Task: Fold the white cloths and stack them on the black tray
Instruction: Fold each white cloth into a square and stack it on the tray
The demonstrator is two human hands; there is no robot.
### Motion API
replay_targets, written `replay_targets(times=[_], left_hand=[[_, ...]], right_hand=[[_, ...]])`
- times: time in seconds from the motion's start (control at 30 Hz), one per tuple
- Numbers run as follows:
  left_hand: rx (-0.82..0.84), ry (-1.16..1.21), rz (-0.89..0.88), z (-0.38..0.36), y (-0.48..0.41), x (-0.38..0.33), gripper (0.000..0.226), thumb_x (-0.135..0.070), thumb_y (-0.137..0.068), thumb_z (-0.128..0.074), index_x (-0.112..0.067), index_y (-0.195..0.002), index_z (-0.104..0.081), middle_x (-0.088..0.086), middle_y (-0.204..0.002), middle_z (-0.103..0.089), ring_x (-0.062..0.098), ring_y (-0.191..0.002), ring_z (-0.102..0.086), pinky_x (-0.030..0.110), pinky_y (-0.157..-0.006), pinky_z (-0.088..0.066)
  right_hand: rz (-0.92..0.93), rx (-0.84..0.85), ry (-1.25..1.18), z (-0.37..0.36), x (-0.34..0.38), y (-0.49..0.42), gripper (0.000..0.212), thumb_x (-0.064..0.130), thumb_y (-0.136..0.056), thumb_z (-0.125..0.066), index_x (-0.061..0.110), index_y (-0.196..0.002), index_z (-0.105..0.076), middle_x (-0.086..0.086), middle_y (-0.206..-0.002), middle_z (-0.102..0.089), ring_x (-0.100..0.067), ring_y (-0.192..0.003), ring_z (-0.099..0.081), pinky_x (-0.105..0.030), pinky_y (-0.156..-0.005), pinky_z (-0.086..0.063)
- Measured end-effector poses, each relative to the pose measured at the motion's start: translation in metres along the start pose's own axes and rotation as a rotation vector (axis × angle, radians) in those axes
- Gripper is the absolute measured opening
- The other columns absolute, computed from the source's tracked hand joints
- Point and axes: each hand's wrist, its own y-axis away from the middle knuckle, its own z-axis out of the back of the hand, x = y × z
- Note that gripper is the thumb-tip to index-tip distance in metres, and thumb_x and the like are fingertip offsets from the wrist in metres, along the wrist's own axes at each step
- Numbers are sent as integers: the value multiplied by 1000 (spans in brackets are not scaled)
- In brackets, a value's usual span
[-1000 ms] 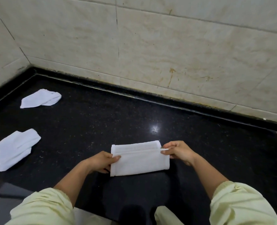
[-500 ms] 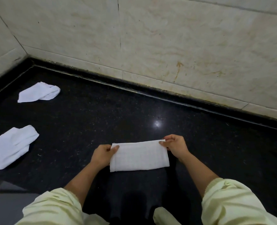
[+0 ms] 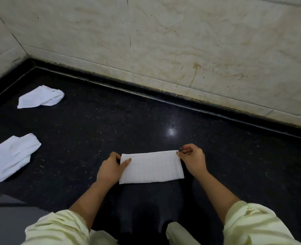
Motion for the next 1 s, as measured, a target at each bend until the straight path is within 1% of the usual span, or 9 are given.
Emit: replay_targets(times=[0.1,0.2,0.27,0.33,0.47,0.6,0.73,0.87,1.0], left_hand=[[-56,1,10,-3,15,5,40,-53,-87,-59,-20,-103,-45,-3,-84,-59,11,-74,-59,27,-58,-45],[-109,-12,35,-8,28,16,43,-57,-85,-58,-19,-100,-45,-1,-90,-57,12,-74,-57,29,-59,-45],[-68,-48,65,-10,36,20,44,-60,-86,-54,-18,-95,-46,0,-84,-60,14,-70,-58,31,-58,-47],[-20,-73,90,-13,43,20,43,-60,-88,-50,-17,-91,-48,1,-75,-63,16,-64,-62,32,-58,-51],[19,203,167,-18,54,17,39,-51,-89,-57,-13,-88,-53,3,-69,-70,20,-48,-68,39,-62,-60],[1,481,234,-19,62,11,33,-39,-89,-64,-7,-91,-57,9,-77,-71,24,-57,-71,34,-55,-60],[-33,736,289,-19,62,14,27,-26,-84,-74,-4,-91,-59,14,-85,-71,24,-71,-73,34,-61,-60],[-52,814,327,-18,61,19,22,-14,-82,-75,-4,-94,-59,17,-90,-70,24,-77,-72,33,-64,-59],[-88,803,342,-17,63,24,22,-8,-82,-74,-4,-97,-59,16,-90,-70,24,-76,-72,30,-63,-58]], right_hand=[[-7,-4,29,7,-7,17,10,13,-82,-74,11,-87,-66,1,-81,-66,-11,-76,-62,-18,-65,-47],[-67,45,73,14,-20,36,12,22,-86,-70,13,-81,-64,-3,-77,-67,-17,-71,-62,-25,-63,-49],[-107,80,91,18,-26,45,19,27,-88,-69,11,-81,-63,-5,-71,-67,-17,-62,-61,-32,-61,-51],[-168,119,67,19,-29,52,26,32,-88,-68,7,-84,-62,-9,-65,-67,-18,-52,-60,-34,-54,-52],[-259,197,-32,16,-24,61,29,33,-89,-68,5,-89,-59,-14,-67,-70,-23,-49,-64,-26,-42,-46],[-323,173,-202,11,-21,65,27,26,-86,-73,3,-87,-59,-18,-79,-73,-26,-58,-70,-27,-45,-51],[-357,140,-417,10,-22,66,20,12,-81,-77,5,-85,-58,-17,-81,-72,-24,-70,-72,-24,-55,-54],[-383,92,-473,12,-25,66,21,4,-78,-77,4,-90,-59,-15,-80,-70,-21,-68,-69,-23,-58,-53],[-366,52,-395,10,-28,66,17,-2,-78,-75,2,-87,-61,-14,-83,-70,-22,-70,-68,-24,-63,-54]])
